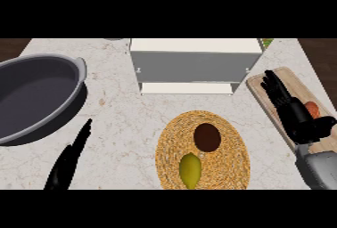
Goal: Pick the lemon from the placemat and place it in the tiered shelf
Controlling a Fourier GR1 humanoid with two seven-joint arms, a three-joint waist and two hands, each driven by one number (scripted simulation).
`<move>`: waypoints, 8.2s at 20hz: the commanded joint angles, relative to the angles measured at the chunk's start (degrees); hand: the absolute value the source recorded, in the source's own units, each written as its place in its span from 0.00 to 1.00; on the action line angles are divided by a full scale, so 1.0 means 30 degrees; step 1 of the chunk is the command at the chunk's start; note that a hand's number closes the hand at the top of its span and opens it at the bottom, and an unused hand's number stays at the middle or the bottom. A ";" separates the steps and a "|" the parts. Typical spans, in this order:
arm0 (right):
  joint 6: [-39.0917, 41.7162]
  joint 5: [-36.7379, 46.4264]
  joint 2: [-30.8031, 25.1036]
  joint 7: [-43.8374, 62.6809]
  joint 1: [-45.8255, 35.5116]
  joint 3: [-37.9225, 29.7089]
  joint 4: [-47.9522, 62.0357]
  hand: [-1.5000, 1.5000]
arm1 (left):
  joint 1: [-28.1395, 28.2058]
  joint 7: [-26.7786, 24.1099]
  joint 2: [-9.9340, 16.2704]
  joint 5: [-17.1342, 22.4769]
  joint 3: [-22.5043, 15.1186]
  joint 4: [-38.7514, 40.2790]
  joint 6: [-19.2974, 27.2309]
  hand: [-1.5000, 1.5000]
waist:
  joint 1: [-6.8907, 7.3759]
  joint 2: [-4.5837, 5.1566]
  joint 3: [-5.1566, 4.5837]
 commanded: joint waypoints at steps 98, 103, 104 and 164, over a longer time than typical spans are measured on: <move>-0.1791 2.2909 0.8781 2.7040 0.1425 1.0227 -0.1340 1.00 | -0.1943 0.3913 -0.2628 0.4202 0.4770 0.2394 -0.3098 0.50 | -0.0464 0.0588 0.0904; -0.5391 2.1790 0.8769 2.7466 0.0057 1.1015 -0.0878 1.00 | -0.2592 0.4456 -0.2434 0.4448 0.5393 0.2644 -0.3665 0.50 | -0.0539 0.0563 0.0914; -0.6459 2.2625 0.8766 2.7688 0.0895 1.2348 -0.0598 1.00 | -0.2122 0.3738 -0.2482 0.4096 0.5039 0.2674 -0.4002 0.50 | -0.0546 0.0554 0.0911; 0.2676 1.7595 0.5069 1.7432 -2.2839 -0.2039 0.7592 1.00 | -0.2234 0.3876 -0.3177 0.3101 0.6369 0.2816 -0.4272 0.50 | -0.0443 0.0621 0.0891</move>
